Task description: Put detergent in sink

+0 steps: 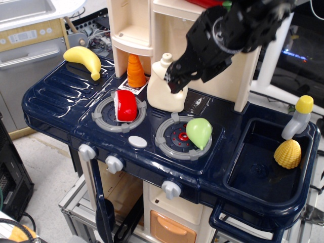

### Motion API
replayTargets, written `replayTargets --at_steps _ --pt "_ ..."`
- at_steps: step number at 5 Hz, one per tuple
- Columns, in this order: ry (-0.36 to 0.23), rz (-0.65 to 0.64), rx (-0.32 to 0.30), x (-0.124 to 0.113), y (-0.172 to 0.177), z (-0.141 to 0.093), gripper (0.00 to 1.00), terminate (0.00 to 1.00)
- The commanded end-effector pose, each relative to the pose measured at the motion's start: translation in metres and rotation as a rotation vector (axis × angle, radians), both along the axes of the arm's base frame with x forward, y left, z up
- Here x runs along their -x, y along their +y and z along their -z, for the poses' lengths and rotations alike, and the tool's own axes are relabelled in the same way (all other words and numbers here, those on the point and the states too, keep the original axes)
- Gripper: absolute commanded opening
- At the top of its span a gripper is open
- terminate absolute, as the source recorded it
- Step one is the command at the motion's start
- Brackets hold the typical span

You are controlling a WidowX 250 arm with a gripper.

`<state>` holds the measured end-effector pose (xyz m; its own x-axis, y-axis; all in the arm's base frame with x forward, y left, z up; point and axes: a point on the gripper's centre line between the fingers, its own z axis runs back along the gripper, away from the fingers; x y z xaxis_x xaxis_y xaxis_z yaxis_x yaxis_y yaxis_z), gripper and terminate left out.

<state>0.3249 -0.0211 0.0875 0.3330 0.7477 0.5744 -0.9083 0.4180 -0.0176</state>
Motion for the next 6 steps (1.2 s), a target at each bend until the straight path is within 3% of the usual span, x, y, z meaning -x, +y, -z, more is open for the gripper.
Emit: replayTargets --at_steps 1,3,5,6 --pt "-0.094 -0.045 -0.058 -0.012 0.008 0.000 1.00 0.00" --pt "-0.162 -0.074 -0.144 -0.023 0.029 0.013 1.00 0.00" --pt "-0.145 -0.086 -0.184 -0.019 0.061 0.029 1.00 0.00" --pt "-0.130 -0.113 -0.160 -0.021 0.060 0.026 0.00 0.00"
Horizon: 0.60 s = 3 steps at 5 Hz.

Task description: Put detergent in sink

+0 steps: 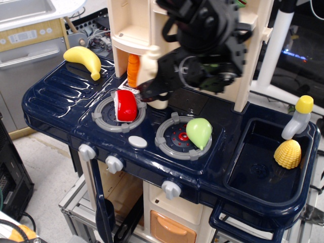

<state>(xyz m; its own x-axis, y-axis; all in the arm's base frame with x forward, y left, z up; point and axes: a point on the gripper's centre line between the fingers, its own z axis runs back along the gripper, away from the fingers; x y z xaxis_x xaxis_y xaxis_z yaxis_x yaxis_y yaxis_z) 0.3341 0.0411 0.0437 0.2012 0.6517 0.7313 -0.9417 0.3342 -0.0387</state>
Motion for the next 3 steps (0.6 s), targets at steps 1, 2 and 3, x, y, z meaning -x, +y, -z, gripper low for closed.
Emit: replayTargets --at_steps 1,2,3 --pt "-0.020 -0.066 0.026 -0.015 -0.019 -0.031 0.00 0.00" --pt "-0.017 -0.093 0.030 -0.014 -0.034 -0.045 0.00 0.00" --pt "0.008 -0.158 0.061 -0.010 -0.060 -0.067 0.00 0.00"
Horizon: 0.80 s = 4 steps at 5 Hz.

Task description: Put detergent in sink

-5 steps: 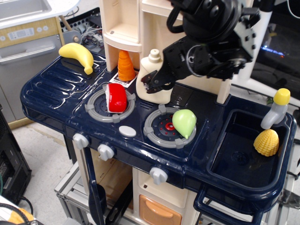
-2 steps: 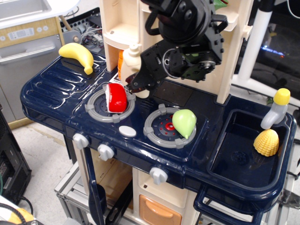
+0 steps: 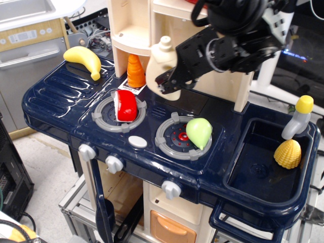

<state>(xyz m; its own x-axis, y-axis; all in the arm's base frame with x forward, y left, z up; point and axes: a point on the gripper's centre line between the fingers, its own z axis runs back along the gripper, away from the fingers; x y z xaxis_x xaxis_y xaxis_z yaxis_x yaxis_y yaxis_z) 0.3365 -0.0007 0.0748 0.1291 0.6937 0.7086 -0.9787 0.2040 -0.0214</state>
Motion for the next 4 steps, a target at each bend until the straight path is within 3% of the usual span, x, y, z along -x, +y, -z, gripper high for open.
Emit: replayTargets --at_steps 1,2,3,4 --pt "-0.005 -0.102 0.077 0.002 -0.047 -0.044 0.00 0.00" --pt "0.039 -0.178 0.104 0.015 -0.078 -0.055 0.00 0.00" --pt "0.032 -0.257 0.169 0.014 -0.110 -0.063 0.00 0.00" --pt "0.019 -0.312 0.179 0.017 -0.133 -0.051 0.00 1.00"
